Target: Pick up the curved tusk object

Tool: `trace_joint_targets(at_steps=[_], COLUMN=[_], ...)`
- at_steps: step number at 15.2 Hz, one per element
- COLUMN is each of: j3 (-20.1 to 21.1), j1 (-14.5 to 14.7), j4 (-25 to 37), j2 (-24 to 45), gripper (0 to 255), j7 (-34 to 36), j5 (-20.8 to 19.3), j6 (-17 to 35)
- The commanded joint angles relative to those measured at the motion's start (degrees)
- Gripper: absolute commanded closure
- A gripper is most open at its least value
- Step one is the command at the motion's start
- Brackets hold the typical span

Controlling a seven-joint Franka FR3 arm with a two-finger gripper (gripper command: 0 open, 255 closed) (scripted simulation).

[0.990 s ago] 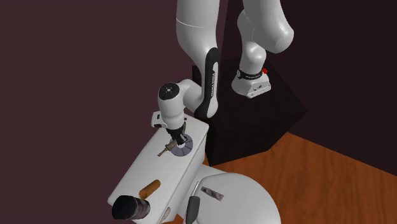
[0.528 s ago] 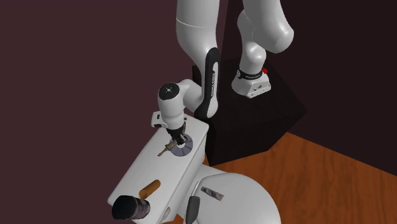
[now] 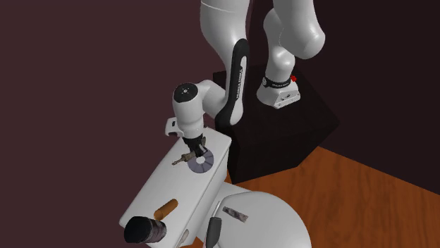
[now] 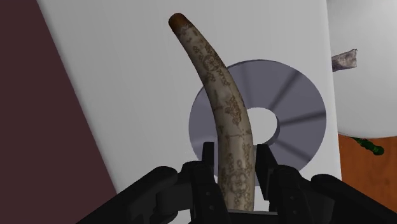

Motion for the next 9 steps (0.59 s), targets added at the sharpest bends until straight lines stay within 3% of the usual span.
trace_joint_targets(at_steps=[1, 9], j3=[0.9, 3.2], j1=[-0.8, -2.5], j4=[-0.5, -1.5], j2=[-2.0, -7.4], gripper=[255, 255], j7=[-0.5, -2.1], j5=[0.7, 3.0], j6=[-1.6, -5.9])
